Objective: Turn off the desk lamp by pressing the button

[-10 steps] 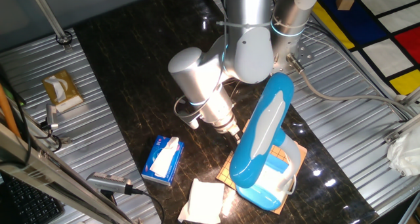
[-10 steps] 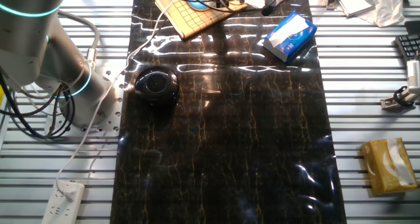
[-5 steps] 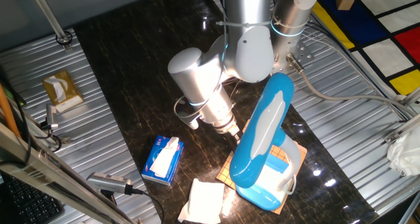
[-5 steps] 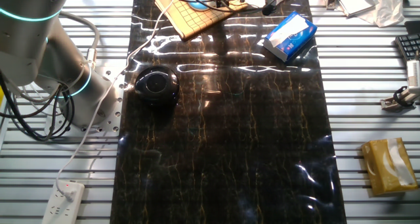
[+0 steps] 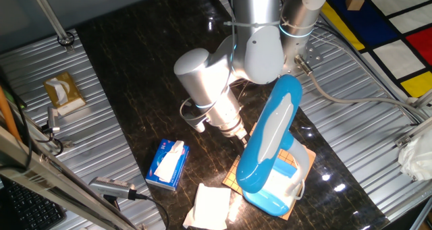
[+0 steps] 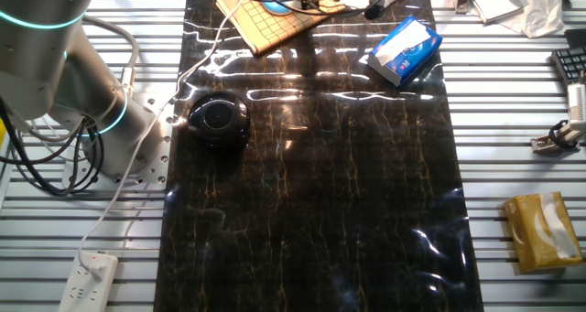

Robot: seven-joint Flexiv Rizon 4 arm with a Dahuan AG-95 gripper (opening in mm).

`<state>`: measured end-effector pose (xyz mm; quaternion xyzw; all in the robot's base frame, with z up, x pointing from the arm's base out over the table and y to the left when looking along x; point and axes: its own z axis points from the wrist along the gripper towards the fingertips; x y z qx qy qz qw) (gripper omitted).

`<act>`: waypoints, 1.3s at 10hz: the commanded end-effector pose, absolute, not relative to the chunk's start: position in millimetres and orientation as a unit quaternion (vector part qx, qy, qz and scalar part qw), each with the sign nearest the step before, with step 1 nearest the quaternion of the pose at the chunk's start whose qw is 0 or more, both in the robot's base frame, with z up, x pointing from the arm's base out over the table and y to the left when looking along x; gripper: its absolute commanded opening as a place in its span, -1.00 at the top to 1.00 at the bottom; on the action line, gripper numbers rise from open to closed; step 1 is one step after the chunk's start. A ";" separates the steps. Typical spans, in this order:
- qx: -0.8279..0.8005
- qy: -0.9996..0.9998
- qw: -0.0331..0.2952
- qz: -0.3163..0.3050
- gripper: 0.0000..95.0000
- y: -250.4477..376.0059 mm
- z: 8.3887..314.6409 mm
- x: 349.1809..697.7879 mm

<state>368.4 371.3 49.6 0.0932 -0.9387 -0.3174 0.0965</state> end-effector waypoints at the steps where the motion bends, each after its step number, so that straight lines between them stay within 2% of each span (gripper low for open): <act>1: 0.094 -0.939 0.096 -0.317 1.00 371.4 49.1 368.5; 8: 0.094 -0.938 0.097 -0.318 1.00 371.4 49.1 368.5; 13: 0.104 -0.935 0.111 -0.319 1.00 371.4 49.1 368.5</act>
